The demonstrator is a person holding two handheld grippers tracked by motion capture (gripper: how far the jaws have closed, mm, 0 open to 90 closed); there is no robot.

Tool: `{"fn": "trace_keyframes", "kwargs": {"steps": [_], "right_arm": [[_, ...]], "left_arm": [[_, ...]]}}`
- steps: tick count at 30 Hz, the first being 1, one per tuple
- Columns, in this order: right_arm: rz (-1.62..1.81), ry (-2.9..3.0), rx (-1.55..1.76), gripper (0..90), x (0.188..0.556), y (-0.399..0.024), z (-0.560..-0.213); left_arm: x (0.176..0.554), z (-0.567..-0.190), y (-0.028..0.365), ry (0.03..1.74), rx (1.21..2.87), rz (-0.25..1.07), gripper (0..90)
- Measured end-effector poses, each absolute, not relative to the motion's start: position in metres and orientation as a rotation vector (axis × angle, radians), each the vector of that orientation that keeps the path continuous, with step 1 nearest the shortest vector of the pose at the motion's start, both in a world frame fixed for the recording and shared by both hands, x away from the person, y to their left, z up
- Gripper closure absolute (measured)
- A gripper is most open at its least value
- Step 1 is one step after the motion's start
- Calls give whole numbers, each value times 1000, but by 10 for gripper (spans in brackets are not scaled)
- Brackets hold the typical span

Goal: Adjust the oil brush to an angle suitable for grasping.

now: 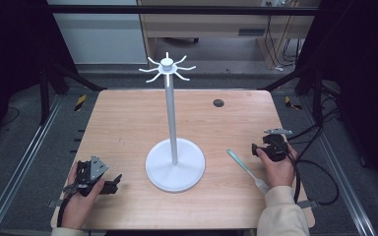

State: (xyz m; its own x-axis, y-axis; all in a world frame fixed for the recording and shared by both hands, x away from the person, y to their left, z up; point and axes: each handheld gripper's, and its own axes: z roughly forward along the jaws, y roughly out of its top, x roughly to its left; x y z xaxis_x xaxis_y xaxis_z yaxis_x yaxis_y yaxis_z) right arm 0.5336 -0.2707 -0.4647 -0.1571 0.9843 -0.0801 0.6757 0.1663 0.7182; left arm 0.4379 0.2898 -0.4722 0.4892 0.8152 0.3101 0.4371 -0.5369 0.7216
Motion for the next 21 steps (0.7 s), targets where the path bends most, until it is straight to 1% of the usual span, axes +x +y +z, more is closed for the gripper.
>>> {"fn": "trace_keyframes", "kwargs": {"steps": [2,3,4,6,10,12,13,14,15,18,20,21], "right_arm": [[721,1891,1559,282,534,-270,-465],[708,1875,1557,309,534,-269,-464],[708,1875,1557,309,534,-269,-464],[699,1876,1542,346,534,-266,-463],[694,1885,1530,373,533,-260,-461],[695,1905,1507,415,532,-258,-458],[693,1914,1493,417,532,-257,-458],[713,1931,1487,457,531,-254,-457],[713,1931,1487,457,531,-254,-457],[724,1975,1473,517,531,-249,-457],[745,2021,1451,606,531,-243,-457],[746,2042,1442,627,531,-241,-457]], "left_arm": [[438,-472,291,1032,2163,873,26],[438,-473,291,1037,2151,872,27],[438,-473,292,1040,2149,869,27],[438,-473,294,1041,2155,866,26],[438,-472,293,1053,2134,888,25],[438,-472,292,1060,2134,894,25],[438,-472,292,1059,2135,894,24],[438,-472,291,1058,2136,891,25],[438,-472,291,1057,2138,890,25],[438,-472,291,1046,2148,883,25],[437,-473,291,1046,2147,877,25],[437,-473,291,1047,2148,877,25]]}}
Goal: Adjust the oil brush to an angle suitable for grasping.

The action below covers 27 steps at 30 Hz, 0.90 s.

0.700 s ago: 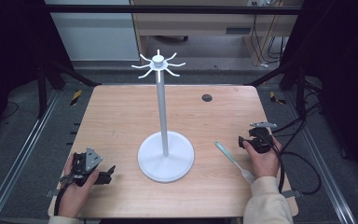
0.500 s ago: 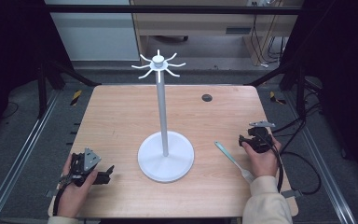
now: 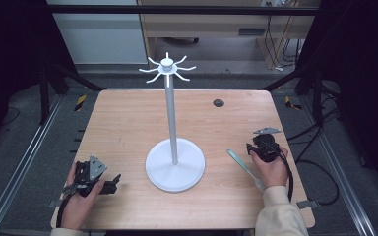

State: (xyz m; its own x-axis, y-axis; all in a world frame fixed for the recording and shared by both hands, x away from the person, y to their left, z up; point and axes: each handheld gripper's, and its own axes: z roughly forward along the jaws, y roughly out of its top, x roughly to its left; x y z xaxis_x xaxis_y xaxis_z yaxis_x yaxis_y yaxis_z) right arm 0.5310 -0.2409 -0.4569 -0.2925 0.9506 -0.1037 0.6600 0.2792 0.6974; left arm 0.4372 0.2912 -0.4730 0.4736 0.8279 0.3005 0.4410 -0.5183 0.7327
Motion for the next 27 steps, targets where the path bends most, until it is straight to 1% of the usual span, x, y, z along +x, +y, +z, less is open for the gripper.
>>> {"fn": "trace_keyframes", "kwargs": {"steps": [2,3,4,5,6,7,8,9,10,14,27], "right_arm": [[742,2055,1433,640,531,-239,-457],[730,2074,1432,664,531,-236,-457],[729,2096,1424,705,531,-233,-458],[757,2131,1411,768,531,-230,-459],[757,2131,1411,768,531,-230,-459],[784,2169,1407,817,531,-226,-461],[784,2169,1407,817,531,-226,-461],[784,2203,1394,852,531,-224,-463],[784,2219,1397,868,531,-223,-464],[792,2254,1388,900,536,-220,-468],[811,2297,1456,900,549,-221,-482]], "left_arm": [[437,-473,292,1050,2148,878,25],[437,-473,292,1052,2146,878,25],[438,-473,292,1051,2148,879,25],[437,-473,292,1048,2155,879,25],[437,-473,291,1045,2167,877,25],[437,-473,290,1042,2165,880,25],[437,-473,290,1041,2161,881,25],[437,-473,289,1042,2161,880,25],[437,-473,289,1042,2161,880,25],[438,-474,288,1034,2182,874,25],[438,-474,288,1030,2185,870,25]]}}
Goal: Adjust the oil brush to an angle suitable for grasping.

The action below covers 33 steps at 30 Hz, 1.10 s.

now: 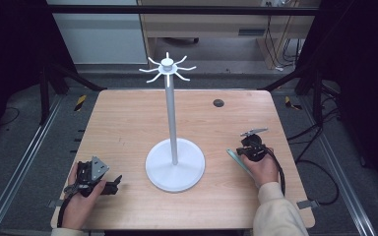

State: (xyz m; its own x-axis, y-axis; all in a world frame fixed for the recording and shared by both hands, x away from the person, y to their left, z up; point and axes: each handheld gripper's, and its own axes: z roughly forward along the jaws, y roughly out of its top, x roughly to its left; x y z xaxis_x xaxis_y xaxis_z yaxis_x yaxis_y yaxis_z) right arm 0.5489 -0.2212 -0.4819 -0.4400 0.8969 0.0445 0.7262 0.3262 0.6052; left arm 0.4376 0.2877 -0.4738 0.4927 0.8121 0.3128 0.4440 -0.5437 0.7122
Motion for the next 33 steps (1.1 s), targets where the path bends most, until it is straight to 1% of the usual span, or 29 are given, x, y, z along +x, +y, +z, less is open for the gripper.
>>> {"fn": "trace_keyframes", "kwargs": {"steps": [13,22,33], "right_arm": [[810,2331,1436,900,549,-216,-483],[869,2400,1422,900,546,-213,-483],[894,2523,1316,900,535,-201,-483]], "left_arm": [[438,-474,287,1026,2180,864,25],[437,-474,287,1012,2198,859,24],[437,-474,287,1014,2195,861,24]]}}
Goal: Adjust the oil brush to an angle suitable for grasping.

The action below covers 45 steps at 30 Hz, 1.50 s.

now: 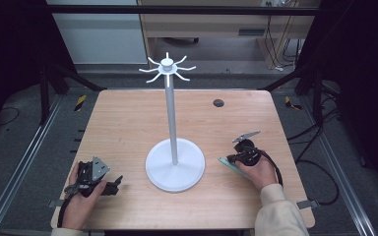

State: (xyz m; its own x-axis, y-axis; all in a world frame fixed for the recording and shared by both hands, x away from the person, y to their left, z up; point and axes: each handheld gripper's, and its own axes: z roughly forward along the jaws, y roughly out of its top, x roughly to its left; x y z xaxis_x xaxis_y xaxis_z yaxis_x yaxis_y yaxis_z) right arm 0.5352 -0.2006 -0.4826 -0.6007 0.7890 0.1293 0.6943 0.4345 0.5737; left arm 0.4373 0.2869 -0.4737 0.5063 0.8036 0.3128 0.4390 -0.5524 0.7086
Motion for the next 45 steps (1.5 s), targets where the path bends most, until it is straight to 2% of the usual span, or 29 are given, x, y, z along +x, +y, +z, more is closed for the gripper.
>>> {"fn": "trace_keyframes", "kwargs": {"steps": [10,21,32,34,45], "right_arm": [[871,2564,1232,900,527,-195,-477],[740,2559,1111,897,494,-207,-458],[634,2587,1083,799,476,-232,-454],[602,2626,1075,753,477,-234,-455],[478,2737,1008,749,487,-219,-447]], "left_arm": [[437,-473,288,1018,2186,866,25],[437,-473,288,1017,2183,863,25],[437,-473,288,1022,2184,864,25],[437,-474,288,1023,2185,864,25],[437,-474,287,1020,2196,867,25]]}}
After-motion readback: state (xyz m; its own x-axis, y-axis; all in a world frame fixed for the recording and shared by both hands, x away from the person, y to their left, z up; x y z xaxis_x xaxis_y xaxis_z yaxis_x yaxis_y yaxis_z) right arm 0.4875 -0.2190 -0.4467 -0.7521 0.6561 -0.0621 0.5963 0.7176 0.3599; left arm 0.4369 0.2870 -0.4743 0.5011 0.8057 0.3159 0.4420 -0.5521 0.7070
